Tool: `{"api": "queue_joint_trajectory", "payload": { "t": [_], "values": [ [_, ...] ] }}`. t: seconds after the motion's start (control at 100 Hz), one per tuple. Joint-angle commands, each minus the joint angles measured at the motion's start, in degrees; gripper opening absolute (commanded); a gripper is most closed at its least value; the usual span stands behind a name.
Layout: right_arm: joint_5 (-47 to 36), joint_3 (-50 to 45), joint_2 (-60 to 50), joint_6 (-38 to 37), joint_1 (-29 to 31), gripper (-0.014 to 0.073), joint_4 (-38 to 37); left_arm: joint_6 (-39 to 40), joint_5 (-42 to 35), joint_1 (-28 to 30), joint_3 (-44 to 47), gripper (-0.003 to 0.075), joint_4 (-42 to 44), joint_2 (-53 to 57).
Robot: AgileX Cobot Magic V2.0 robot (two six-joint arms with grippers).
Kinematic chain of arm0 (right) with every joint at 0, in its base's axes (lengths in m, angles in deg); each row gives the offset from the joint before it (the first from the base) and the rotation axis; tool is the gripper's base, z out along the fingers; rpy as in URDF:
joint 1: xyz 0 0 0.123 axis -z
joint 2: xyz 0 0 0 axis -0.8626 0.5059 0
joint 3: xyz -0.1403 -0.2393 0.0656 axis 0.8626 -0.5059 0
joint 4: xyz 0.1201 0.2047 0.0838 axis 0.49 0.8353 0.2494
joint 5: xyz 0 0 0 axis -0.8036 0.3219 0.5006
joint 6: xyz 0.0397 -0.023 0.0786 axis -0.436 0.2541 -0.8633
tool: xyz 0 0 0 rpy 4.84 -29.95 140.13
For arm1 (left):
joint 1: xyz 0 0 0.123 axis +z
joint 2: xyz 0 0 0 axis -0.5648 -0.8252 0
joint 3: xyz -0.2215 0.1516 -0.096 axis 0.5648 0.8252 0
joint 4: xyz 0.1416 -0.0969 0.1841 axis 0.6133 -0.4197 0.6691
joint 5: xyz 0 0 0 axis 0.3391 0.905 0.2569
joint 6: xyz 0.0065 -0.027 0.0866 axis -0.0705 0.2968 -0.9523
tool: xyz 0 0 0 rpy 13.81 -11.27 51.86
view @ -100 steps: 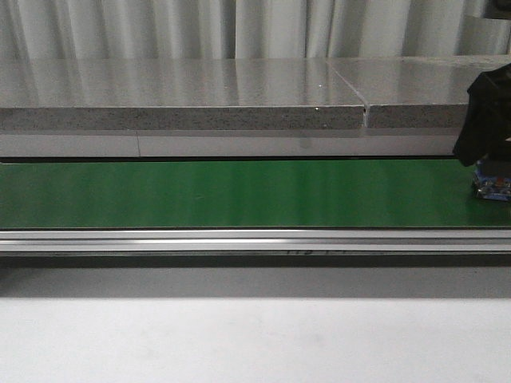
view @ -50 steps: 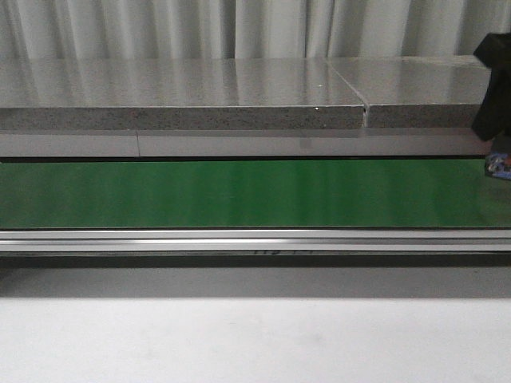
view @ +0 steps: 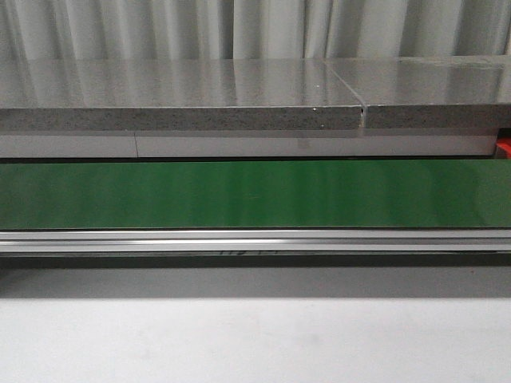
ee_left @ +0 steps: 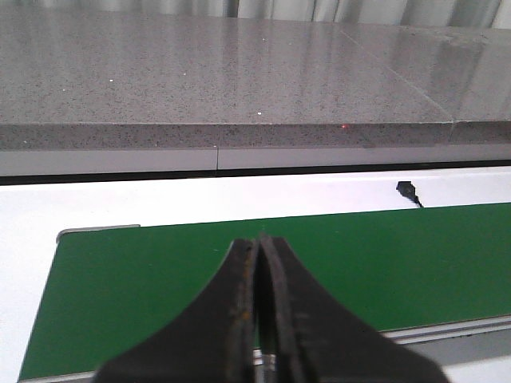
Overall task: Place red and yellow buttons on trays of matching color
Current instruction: 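Grasp the yellow button at the belt end with the right gripper, then carry the yellow button into the yellow tray and open the right gripper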
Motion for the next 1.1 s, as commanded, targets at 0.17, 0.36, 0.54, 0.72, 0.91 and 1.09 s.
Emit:
{"api": "queue_joint_trajectory", "payload": {
  "t": [0.17,0.36,0.54,0.72,0.91,1.09],
  "values": [
    [-5.8,2.0,-1.5,-4.5,11.6,0.0122,-0.5,0.0,-4.1,-0.5,-1.5,-0.0019,-1.0,-0.4],
    [-9.1,0.0,1.0,-4.8,12.3,0.0122,-0.5,0.0,-4.1,-0.5,-1.5,-0.0019,-1.0,-0.4],
    [-14.3,-5.3,3.4,-4.8,12.7,0.0122,-0.7,0.0,-4.1,-0.5,-1.5,-0.0019,-1.0,-0.4],
    [-21.2,-10.0,6.0,-4.9,14.4,0.0122,-0.7,0.0,-4.1,-0.5,-1.5,-0.0019,-1.0,-0.4],
    [-24.3,-12.0,9.3,-4.9,14.8,0.0122,-0.6,0.0,-4.1,-0.5,-1.5,-0.0019,-1.0,-0.4],
    [-24.9,-12.1,13.2,-4.9,14.8,0.0122,-0.6,0.0,-4.1,-0.5,-1.5,-0.0019,-1.0,-0.4]
  ]
}}
